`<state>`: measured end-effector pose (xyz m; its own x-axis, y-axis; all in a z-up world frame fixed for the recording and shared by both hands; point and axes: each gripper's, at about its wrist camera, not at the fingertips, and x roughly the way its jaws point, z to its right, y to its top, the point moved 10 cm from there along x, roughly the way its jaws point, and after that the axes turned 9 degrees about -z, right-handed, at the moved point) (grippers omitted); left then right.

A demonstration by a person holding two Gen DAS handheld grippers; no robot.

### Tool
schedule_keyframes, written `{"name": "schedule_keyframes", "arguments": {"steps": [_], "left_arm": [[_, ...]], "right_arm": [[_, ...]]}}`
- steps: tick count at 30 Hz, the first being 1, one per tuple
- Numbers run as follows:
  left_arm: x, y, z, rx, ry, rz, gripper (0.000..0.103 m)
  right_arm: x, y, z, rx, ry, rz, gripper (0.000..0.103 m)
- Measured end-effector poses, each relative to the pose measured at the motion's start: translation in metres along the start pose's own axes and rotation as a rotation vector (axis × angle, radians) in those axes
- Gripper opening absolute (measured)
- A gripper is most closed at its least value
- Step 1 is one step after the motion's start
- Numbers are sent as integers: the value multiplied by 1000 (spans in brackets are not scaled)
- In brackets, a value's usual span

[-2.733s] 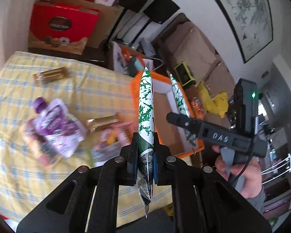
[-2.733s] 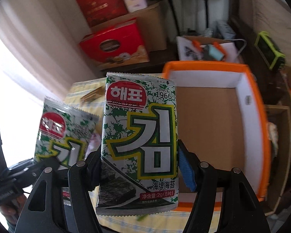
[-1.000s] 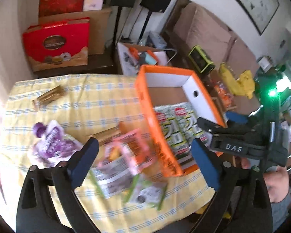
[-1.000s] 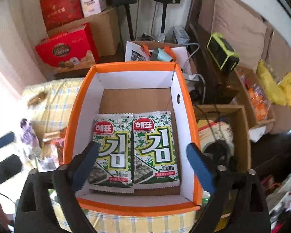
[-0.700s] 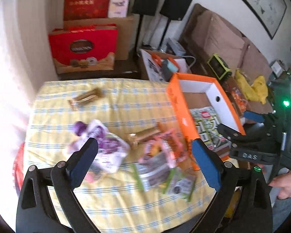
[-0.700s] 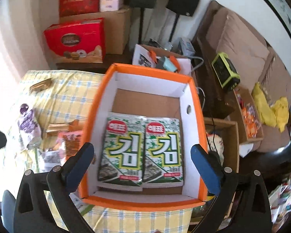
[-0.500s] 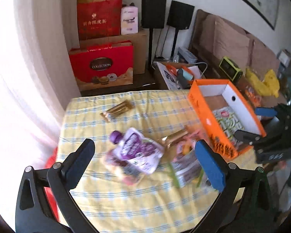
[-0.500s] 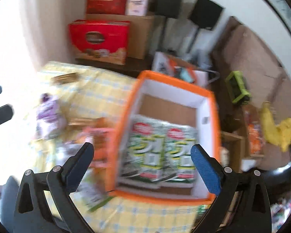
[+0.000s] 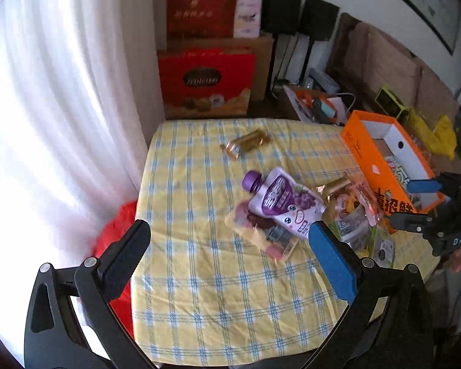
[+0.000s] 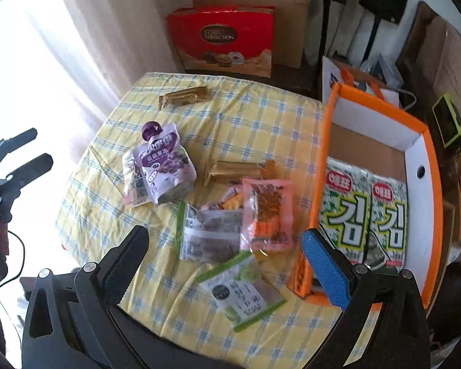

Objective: Organize objects
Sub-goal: 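Move the right tool back to the purple grape pouch on the table, then grasp the purple grape pouch with the right tool and lift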

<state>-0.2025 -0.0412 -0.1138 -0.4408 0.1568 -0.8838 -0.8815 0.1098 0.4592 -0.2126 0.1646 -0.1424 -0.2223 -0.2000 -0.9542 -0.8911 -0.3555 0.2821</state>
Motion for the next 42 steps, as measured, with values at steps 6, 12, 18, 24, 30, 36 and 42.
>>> {"name": "schedule_keyframes", "arguments": {"steps": [6, 12, 18, 24, 30, 36, 42], "left_arm": [[17, -4, -14, -116, -72, -34, 100], [30, 6, -17, -217, -170, -66, 87], [64, 25, -8, -247, -230, -124, 77], [97, 44, 3, -215, -216, -158, 74], [121, 57, 15, -163, -214, -186, 57], [131, 59, 25, -103, -240, -187, 49], [140, 54, 28, -86, -278, -214, 41]], "right_arm": [[11, 21, -20, -50, -34, 36, 100], [31, 44, -26, -37, -43, 41, 76], [56, 48, -33, -6, 34, 9, 69], [72, 40, -35, 46, 119, -38, 69], [74, 39, -42, 78, 226, -52, 66], [77, 36, -50, 127, 299, -83, 63], [90, 38, -53, 139, 273, -106, 48]]}}
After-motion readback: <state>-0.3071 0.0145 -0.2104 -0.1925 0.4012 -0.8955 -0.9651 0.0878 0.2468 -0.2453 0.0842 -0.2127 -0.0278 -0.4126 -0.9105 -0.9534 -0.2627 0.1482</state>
